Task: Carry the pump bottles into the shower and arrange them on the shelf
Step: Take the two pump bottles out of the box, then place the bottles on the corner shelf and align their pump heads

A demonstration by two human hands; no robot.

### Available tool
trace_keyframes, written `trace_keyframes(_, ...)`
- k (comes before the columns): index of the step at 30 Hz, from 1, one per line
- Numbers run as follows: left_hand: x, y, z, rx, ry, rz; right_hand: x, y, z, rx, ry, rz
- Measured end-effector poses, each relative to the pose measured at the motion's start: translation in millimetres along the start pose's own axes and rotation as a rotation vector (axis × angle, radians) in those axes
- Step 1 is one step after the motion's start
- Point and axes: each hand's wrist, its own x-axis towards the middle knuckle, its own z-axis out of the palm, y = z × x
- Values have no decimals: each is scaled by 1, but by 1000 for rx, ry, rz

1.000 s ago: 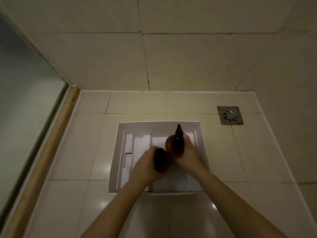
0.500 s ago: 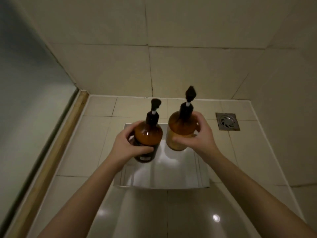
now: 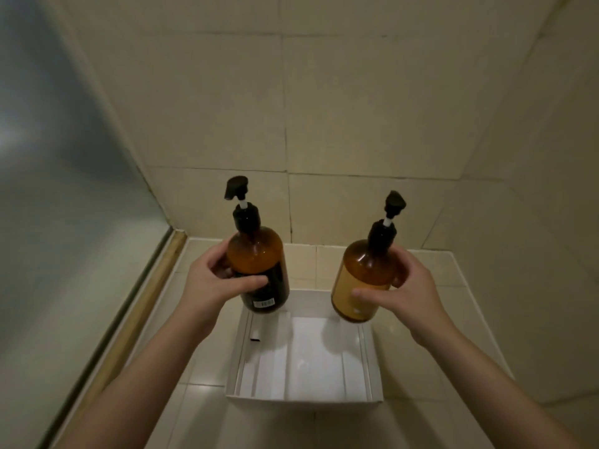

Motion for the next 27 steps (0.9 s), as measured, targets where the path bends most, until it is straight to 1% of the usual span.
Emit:
trace_keyframes(7, 7, 67, 2, -6, -21, 31, 15, -73, -20, 0, -38, -48)
trace_keyframes(12, 7, 148, -10, -7, -49, 14, 30, -157, -41, -14, -83, -61)
trace_keyframes(15, 11, 212, -19, -5, -34, 13, 37, -221, -57, -35, -112, -90)
trace_keyframes(21, 17, 355, -42, -47, -13, 50, 50, -371, -93, -47, -93, -141)
trace_keyframes(27, 16, 519, -60, -68, -63, 111, 68, -531, -145, -33, -87, -183)
